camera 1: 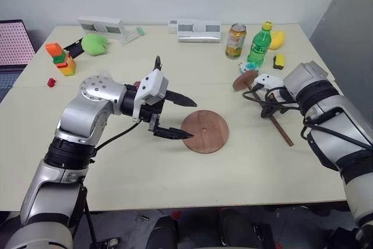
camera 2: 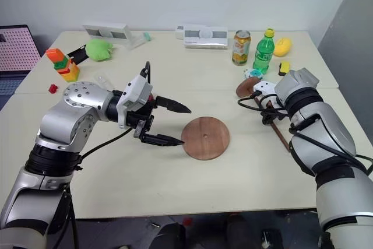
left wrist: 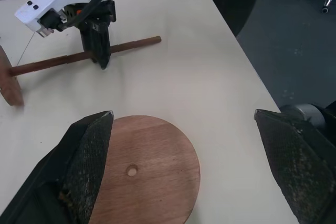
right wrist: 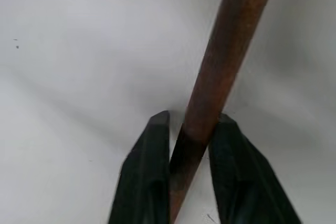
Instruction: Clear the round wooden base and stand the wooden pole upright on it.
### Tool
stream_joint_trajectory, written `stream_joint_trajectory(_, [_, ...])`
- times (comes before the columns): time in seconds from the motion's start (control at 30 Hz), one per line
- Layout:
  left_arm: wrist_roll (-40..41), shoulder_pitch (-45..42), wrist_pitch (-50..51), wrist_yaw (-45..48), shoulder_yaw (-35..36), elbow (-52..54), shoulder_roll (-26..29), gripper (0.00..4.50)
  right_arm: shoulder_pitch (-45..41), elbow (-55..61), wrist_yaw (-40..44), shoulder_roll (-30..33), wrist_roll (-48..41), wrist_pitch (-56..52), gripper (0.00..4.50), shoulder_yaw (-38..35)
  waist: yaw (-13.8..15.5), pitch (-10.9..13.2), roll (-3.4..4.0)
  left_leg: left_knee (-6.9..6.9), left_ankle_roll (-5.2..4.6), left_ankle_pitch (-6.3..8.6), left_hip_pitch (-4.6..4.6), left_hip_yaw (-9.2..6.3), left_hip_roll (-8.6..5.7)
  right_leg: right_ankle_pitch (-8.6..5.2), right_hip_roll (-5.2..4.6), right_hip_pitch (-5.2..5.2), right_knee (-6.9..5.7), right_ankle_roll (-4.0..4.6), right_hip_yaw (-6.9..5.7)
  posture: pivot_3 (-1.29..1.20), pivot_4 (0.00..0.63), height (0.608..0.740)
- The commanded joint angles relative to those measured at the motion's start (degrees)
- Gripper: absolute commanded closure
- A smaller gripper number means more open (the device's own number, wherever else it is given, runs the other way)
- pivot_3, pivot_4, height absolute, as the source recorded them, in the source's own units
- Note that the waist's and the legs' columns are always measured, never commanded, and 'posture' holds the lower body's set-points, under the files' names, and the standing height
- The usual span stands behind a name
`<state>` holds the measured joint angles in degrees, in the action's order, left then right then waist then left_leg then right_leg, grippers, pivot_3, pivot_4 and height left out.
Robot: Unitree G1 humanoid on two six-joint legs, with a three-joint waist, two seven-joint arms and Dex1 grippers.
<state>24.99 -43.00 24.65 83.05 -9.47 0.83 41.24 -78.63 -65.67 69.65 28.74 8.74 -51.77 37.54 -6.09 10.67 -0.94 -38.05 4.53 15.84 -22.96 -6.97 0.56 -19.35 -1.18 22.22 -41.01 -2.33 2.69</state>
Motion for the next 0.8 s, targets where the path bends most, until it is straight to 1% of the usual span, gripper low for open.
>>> stream_joint_trajectory(0.03, [-0.12, -0.16, 0.6, -0.52, 0.22, 1.47, 0.28, 0.0, -0.96, 1.47, -0.51, 1.35, -1.4, -3.98, 4.25, -5.87, -0.05, 0.0, 0.0, 0.0, 0.0, 0.0, 0.0, 0.0, 0.0, 0.0, 0.0, 0.0, 0.0, 0.0, 0.0, 0.0, 0.15, 0.74])
stream_joint_trajectory(0.13, [-0.3, 0.23, 1.08, -0.7, 0.3, 1.28, 0.67, 0.0, -0.24, 3.92, -1.68, 2.36, -2.88, -7.65, 4.25, -10.21, -0.05, 0.0, 0.0, 0.0, 0.0, 0.0, 0.0, 0.0, -0.01, 0.0, 0.0, 0.0, -0.01, 0.0, 0.0, 0.0, 0.15, 0.74])
stream_joint_trajectory(0.17, [-0.31, 0.73, 1.47, -0.7, 0.53, 1.19, 1.13, 0.0, 0.43, 6.3, -3.29, 2.99, -4.82, -9.95, 4.25, -14.06, -0.05, 0.0, 0.0, 0.0, 0.0, 0.0, 0.0, 0.0, -0.01, 0.0, 0.0, 0.0, 0.0, 0.0, 0.0, 0.0, 0.15, 0.74])
stream_joint_trajectory(0.2, [-0.24, 1.58, 1.86, -0.56, 0.95, 1.25, 1.89, 0.0, 1.74, 10.16, -6.84, 3.42, -7.4, -11.69, 4.25, -20.02, -0.06, 0.0, 0.0, 0.01, 0.0, 0.0, -0.01, 0.0, -0.01, 0.0, 0.0, 0.0, 0.0, 0.0, 0.0, 0.0, 0.15, 0.74])
stream_joint_trajectory(0.27, [0.03, 3.3, 2.08, 0.06, 1.81, 1.35, 3.5, 0.0, 5.85, 21.2, -13.21, 3.54, -11.84, -12.75, 4.25, -31.2, -0.09, 0.0, 0.0, 0.02, 0.0, 0.0, -0.01, 0.01, 0.01, 0.0, -0.01, 0.0, 0.0, 0.0, 0.01, 0.0, 0.15, 0.74])
stream_joint_trajectory(0.3, [-0.04, 4.15, 1.62, 0.36, 2.21, 1.27, 4.3, 0.0, 10.45, 31.69, -14.77, 2.82, -14.44, -9.15, 4.25, -36.35, -0.1, 0.0, 0.0, 0.04, 0.0, 0.0, -0.01, 0.0, 0.02, 0.0, -0.01, 0.0, 0.0, 0.0, 0.0, 0.0, 0.15, 0.74])
stream_joint_trajectory(0.37, [0.13, 5.33, 0.84, 0.71, 2.87, 1.3, 5.35, 0.0, 17.55, 47.23, -17.26, 1.07, -17.6, -5.95, 4.25, -41.83, -0.13, 0.01, 0.01, 0.03, 0.0, 0.0, -0.04, -0.02, 0.06, 0.0, 0.01, 0.01, -0.03, 0.0, -0.03, 0.0, 0.15, 0.74])
stream_joint_trajectory(0.4, [0.36, 5.88, 0.82, 0.67, 3.26, 1.3, 5.76, 0.0, 21.66, 55.06, -19.41, -0.59, -18.41, -5.48, 4.25, -43.07, -0.06, 0.01, 0.01, 0.13, -0.01, 0.0, -0.04, -0.01, 0.02, 0.0, 0.0, 0.01, 0.02, 0.0, -0.03, 0.0, 0.15, 0.74])
stream_joint_trajectory(0.47, [0.21, 6.64, 1.31, -0.1, 3.55, 1.05, 6.26, 0.0, 29.32, 68.2, -24.27, -6.62, -20.7, -0.98, 4.25, -45.12, -0.09, 0.0, 0.02, 0.13, -0.02, 0.01, -0.06, -0.04, 0.04, 0.0, 0.0, 0.0, 0.02, 0.0, -0.06, 0.0, 0.15, 0.74])
stream_joint_trajectory(0.53, [-0.55, 6.63, 2.36, -1.23, 3.15, 0.36, 6.45, 0.0, 32.94, 75.64, -27.43, -13.07, -24.86, -0.21, 4.25, -47.59, -0.22, -0.01, 0.02, 0.11, -0.02, 0.01, -0.06, -0.05, 0.05, 0.0, 0.02, -0.01, 0.01, 0.0, -0.05, 0.0, 0.15, 0.74])
stream_joint_trajectory(0.63, [-0.88, 6.9, 1.59, -1.16, 3.12, -0.24, 6.7, 0.0, 37.59, 82.43, -29.23, -18.09, -26.8, 4.09, 4.25, -44.93, -0.3, 0.01, 0.05, 0.04, -0.01, 0.0, -0.03, -0.05, 0.02, 0.0, 0.02, 0.0, -0.14, 0.0, -0.01, 0.0, 0.15, 0.74])
stream_joint_trajectory(0.7, [-1.04, 7.12, 1.44, -1.49, 3.23, -0.4, 6.74, 0.0, 40.08, 84.36, -30.92, -20.9, -27.64, 6.33, 4.25, -43.03, -0.02, 0.0, 0.04, 0.0, 0.04, -0.03, 0.0, -0.08, -0.02, 0.0, 0.01, -0.05, -0.13, 0.0, -0.03, 0.0, 0.15, 0.74])
stream_joint_trajectory(0.8, [-0.73, 8.4, 1.52, -1.67, 3.48, 0.69, 6.83, 0.0, 44.51, 86.37, -32.36, -23.4, -26.9, 11.51, 4.25, -38.33, 0.05, -0.01, 0.03, 0.02, 0.05, -0.03, 0.03, -0.13, -0.02, 0.0, 0.01, -0.1, -0.08, 0.0, -0.09, 0.0, 0.15, 0.74])
